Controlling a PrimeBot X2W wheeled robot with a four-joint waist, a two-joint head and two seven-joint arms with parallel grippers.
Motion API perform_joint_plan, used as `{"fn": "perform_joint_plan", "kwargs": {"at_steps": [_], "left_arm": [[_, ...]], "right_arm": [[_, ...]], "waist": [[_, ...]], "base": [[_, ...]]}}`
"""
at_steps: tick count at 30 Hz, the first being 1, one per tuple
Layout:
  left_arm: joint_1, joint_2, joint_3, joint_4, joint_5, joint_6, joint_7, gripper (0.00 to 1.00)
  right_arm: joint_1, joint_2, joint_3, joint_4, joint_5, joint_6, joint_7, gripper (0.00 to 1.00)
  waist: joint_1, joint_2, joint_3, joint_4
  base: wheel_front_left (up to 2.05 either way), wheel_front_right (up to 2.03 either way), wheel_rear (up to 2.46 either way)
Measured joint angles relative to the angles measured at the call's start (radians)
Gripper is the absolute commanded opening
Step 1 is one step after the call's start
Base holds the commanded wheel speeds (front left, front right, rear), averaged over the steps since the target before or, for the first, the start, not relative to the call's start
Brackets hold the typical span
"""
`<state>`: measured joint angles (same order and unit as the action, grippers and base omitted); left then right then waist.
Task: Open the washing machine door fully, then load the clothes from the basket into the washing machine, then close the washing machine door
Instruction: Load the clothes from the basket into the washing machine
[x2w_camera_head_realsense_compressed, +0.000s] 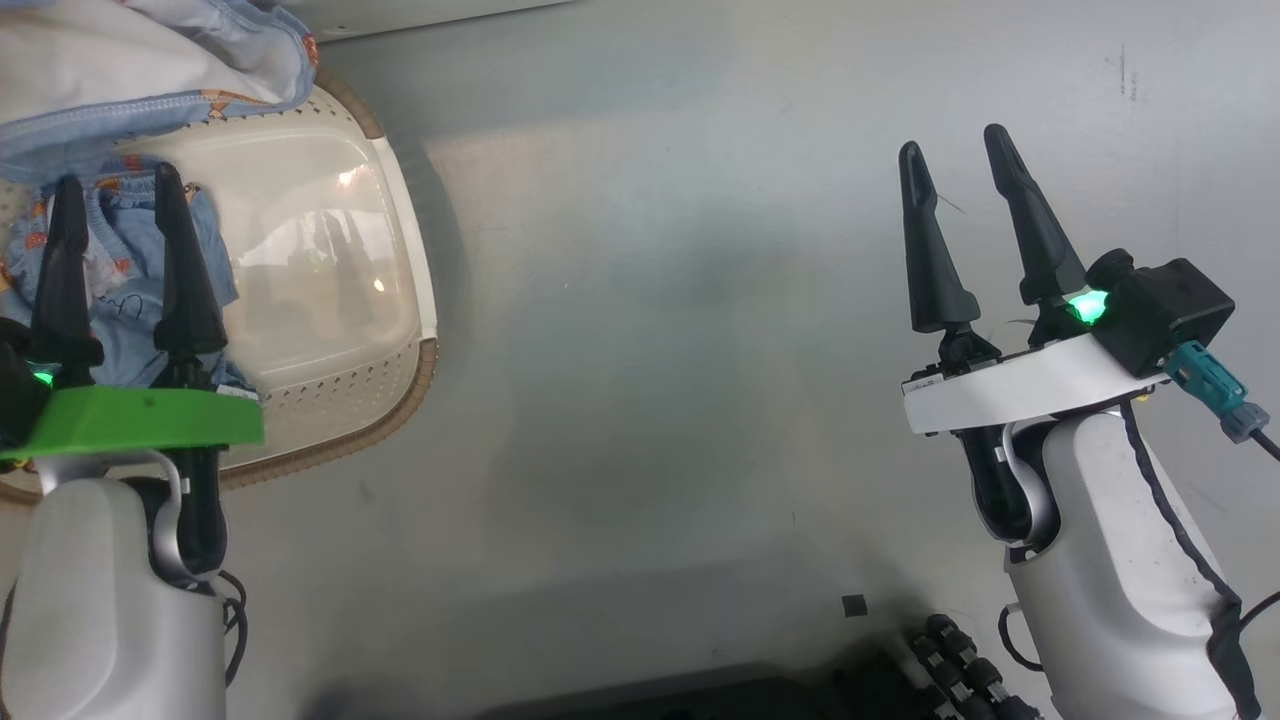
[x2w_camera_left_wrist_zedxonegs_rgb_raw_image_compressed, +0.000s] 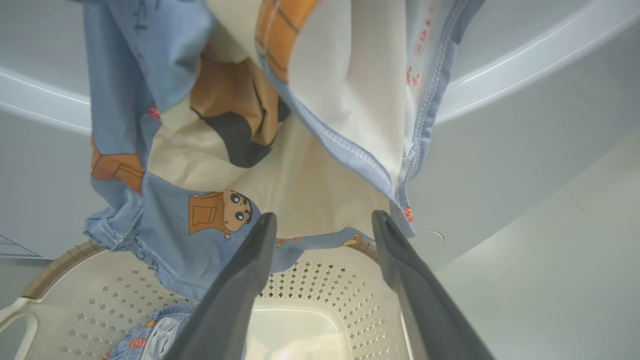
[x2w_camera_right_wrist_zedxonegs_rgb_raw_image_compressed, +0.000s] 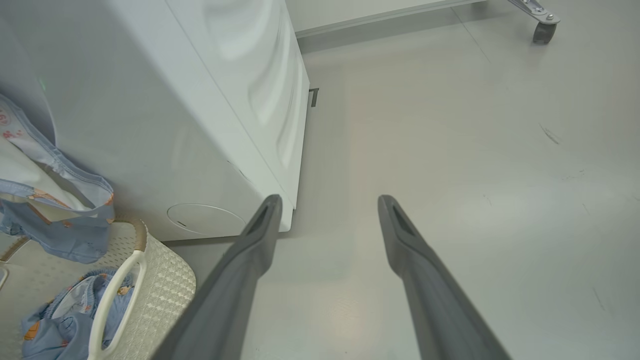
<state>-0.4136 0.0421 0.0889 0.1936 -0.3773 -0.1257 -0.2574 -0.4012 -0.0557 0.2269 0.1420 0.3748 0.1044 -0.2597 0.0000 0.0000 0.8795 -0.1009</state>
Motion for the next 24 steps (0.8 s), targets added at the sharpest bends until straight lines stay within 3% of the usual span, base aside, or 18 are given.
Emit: {"fn": "perform_joint_plan", "kwargs": {"at_steps": [24], "left_arm": [[-0.262,0.077,0.039,0.209,-0.054,0.0,0.0,1.0]], "right_arm": [[0.0,0.0,0.012,-0.022,0.009,-0.002,0.0,1.0]], "waist": [[0.0,0.0,0.088,-0.041]], "base": [[0.0,0.0,0.0]]}}
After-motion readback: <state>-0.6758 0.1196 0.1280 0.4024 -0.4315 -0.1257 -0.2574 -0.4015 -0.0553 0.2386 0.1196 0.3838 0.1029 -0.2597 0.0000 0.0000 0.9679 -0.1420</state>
